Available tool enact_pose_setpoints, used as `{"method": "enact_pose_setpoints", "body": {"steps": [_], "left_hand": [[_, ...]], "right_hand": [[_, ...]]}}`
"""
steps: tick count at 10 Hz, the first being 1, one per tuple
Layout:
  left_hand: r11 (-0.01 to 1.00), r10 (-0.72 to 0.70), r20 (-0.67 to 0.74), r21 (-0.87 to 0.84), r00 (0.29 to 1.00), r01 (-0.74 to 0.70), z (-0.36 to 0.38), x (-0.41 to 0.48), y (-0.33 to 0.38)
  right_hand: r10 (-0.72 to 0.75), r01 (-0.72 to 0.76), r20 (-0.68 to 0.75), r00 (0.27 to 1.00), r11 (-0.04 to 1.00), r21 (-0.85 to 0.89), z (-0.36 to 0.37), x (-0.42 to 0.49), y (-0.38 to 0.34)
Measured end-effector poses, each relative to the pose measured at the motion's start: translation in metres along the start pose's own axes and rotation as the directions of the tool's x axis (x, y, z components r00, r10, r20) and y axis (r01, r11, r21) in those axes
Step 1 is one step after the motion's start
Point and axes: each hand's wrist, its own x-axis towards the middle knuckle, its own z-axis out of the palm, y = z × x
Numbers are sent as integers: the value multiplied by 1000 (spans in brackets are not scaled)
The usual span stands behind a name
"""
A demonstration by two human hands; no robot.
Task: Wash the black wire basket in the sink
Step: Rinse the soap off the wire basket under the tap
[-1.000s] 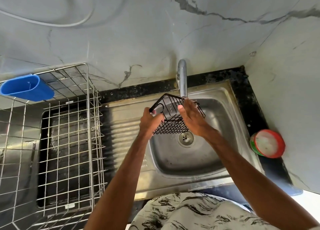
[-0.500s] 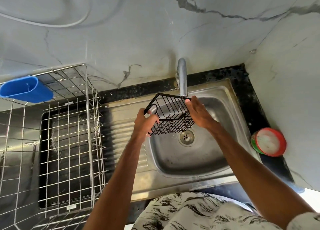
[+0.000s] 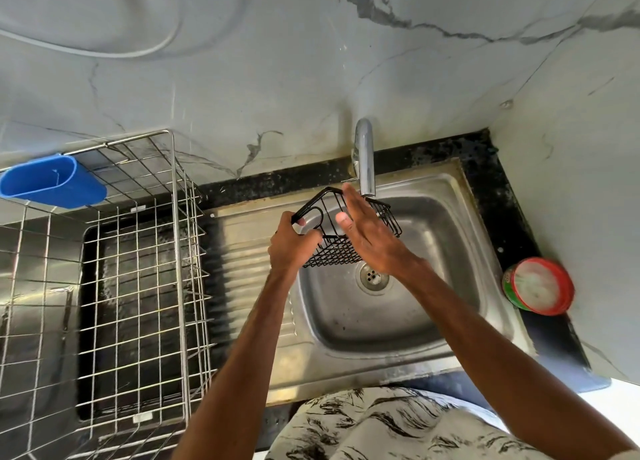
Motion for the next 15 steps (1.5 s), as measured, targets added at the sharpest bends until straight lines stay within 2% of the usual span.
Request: {"method": "enact_pose_setpoints", "body": {"steps": [1,2,3,4,5,6,7,8,9,10,11,12,13,14,15], "left_hand": [[998,43,-24,56,999,-42,2,-1,0],[990,91,-42,109,995,-86,3,-6,-3],[992,80,-64,98,995,-73,1,-8,-9],[1000,17,-76,-3,997,-17,-5,-8,-17],[996,-56,-23,-64,998,54,-9,-1,-20],[993,-98,43,-59,994,101,-7,7,-12],[995,-96,82,-32,992,99,-4,16,5],[994,-109,139,0,984,110,-2,28,23],[992,-112,196,-29,974,120,1,40,31],[990,-118,252,-44,960,133,3,40,39],[989,-138,266,-5,954,145,5,38,40],[988,-153,276,12,949,156,6,39,36],[990,-144,251,23,957,142,5,40,32],[989,-149,237,46,960,142,1,43,29],[989,-146,253,28,957,143,-8,43,29]], "right_hand": [[251,-254,36,967,962,103,-3,1,28],[393,-401,80,916,895,195,-5,5,50],[419,-440,137,898,869,226,-10,6,47],[447,-452,77,891,861,232,-8,17,58],[386,-393,77,919,905,163,4,36,85],[305,-306,26,952,943,134,-12,24,13],[117,-117,14,993,993,19,-9,16,-13],[-39,38,-21,999,997,-61,-1,9,-17],[-103,88,-83,991,983,-164,3,1,-17],[-123,86,-122,985,959,-270,10,-8,-6],[-125,80,-165,978,963,-256,11,-14,3],[-102,60,-218,971,980,-191,9,-13,6],[-1,-38,-298,955,991,-127,10,-13,6],[29,-47,-222,975,996,-77,15,-11,4],[-83,55,-246,966,991,-119,15,-4,17]]}}
